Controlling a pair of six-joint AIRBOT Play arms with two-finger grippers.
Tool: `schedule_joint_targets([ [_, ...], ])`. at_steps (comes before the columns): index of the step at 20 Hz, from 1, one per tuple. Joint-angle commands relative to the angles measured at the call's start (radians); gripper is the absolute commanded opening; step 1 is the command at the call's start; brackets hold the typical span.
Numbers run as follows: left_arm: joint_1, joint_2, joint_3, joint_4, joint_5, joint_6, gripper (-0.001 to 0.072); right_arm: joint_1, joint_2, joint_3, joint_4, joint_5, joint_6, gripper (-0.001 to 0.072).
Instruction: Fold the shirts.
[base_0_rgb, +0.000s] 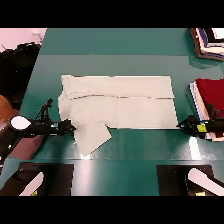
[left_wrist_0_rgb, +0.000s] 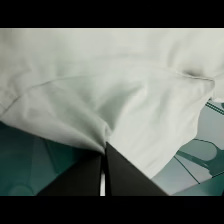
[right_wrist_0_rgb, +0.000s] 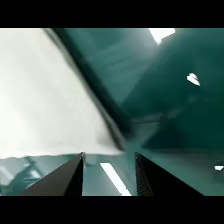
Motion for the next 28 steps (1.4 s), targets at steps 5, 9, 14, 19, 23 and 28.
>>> schedule_joint_targets([
  [5,0.0,0.003,0.026,0.045,-0.049,-0.023,0.002,0.114,-0.05,0.039,0.047,-0.076,-0.034,0.0021],
  [9,0.0,0.003,0.135,0.185,-0.192,-0.064,0.002,0.133,0.085,0.075,-0.122,0.002,-0.032,0.002],
  [14,-0.001,0.101,0.146,0.216,-0.295,-0.097,0.0019,0.133,0.305,0.093,-0.261,0.179,-0.03,0.002],
  [19,0.0,0.321,0.148,0.218,-0.509,-0.211,0.0019,0.133,0.484,0.094,-0.259,0.275,0.045,0.0019],
  [23,0.0,0.312,0.198,0.225,-0.338,-0.182,0.0019,0.134,0.485,0.149,-0.255,0.257,0.103,0.0018],
  [28,0.0,0.049,0.313,0.247,-0.049,-0.051,0.0021,0.204,0.209,0.32,-0.248,0.161,0.103,0.0019],
])
